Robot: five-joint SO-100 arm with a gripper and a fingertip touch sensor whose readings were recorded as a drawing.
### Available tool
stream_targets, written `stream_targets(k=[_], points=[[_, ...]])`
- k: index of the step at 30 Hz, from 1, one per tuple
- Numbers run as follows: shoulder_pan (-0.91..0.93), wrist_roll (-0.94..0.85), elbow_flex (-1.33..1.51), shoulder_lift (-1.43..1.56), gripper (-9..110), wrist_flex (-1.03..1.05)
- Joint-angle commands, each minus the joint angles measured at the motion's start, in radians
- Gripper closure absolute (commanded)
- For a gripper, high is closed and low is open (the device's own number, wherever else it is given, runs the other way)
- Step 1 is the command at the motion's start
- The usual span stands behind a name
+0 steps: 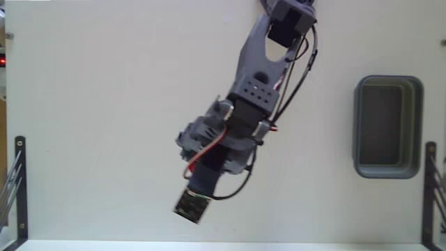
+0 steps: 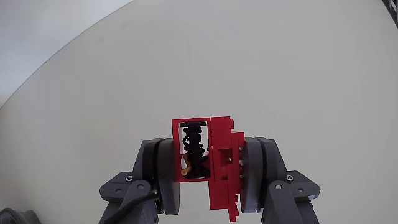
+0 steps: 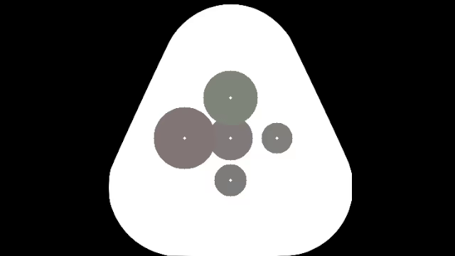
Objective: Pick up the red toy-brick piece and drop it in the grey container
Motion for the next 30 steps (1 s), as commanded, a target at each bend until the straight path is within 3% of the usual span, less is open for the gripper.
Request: stream_targets(k=[1, 30], points=[[-0.035, 0.003, 0.004, 0.065, 48, -0.009], [-0.541, 0.003, 0.240, 0.214, 48, -0.095]])
